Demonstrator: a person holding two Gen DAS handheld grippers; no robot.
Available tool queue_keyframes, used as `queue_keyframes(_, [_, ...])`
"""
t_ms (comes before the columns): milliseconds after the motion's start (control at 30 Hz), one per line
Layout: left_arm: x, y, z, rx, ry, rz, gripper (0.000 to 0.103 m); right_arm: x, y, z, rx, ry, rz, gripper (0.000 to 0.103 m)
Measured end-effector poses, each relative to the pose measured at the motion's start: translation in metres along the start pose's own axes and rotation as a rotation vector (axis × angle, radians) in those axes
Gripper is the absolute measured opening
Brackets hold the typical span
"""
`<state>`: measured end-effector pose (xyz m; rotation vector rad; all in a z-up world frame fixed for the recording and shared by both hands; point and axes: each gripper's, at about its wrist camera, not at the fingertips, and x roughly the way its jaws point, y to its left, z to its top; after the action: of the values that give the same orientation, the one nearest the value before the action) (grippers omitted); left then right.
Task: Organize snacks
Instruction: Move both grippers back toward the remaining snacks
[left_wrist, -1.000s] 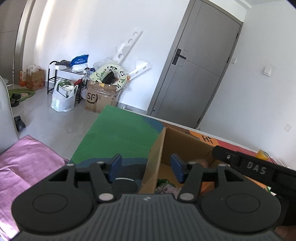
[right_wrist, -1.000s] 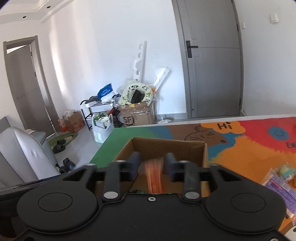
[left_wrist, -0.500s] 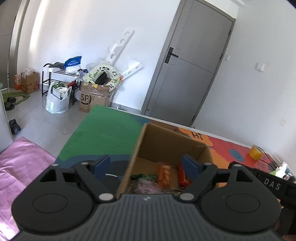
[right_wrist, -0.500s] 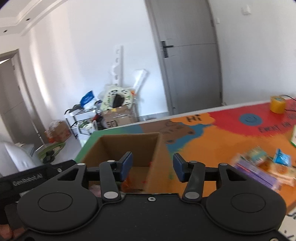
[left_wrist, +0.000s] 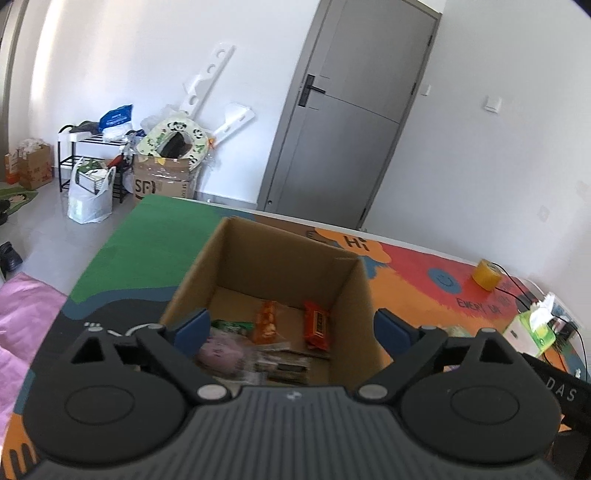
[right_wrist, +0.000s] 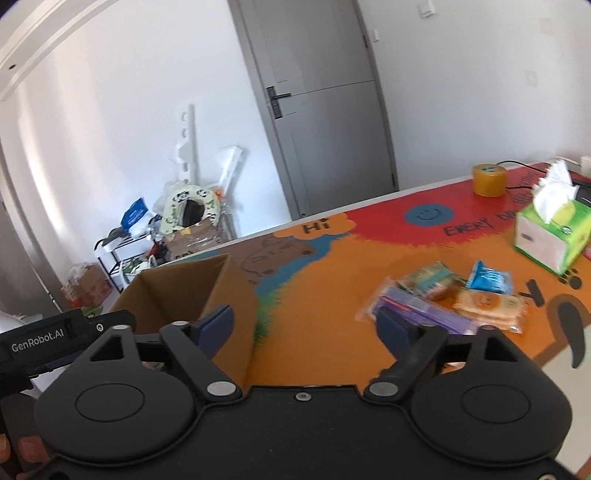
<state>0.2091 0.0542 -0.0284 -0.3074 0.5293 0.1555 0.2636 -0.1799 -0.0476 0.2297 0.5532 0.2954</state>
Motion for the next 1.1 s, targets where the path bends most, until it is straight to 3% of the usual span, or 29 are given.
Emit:
queue_keyframes(100, [0.001,-0.011,-0.002,0.019,0.000,-0.016,0.095,-0.004,-0.013,-0.001,0.021,-0.013,-0.012,0.098])
queue_keyframes(300, [0.005,-0.033,-0.008,0.053,0.009,-0.041,0.095,-0.011,-0.039,-0.004,0.063,-0.018,-0.046,0.100])
queue_keyframes(1100, [0.032,-0.114,-0.031,0.193,0.081,-0.138,0.095,-0.025,-0.114,-0.012,0.144,-0.009,-0.138,0.100])
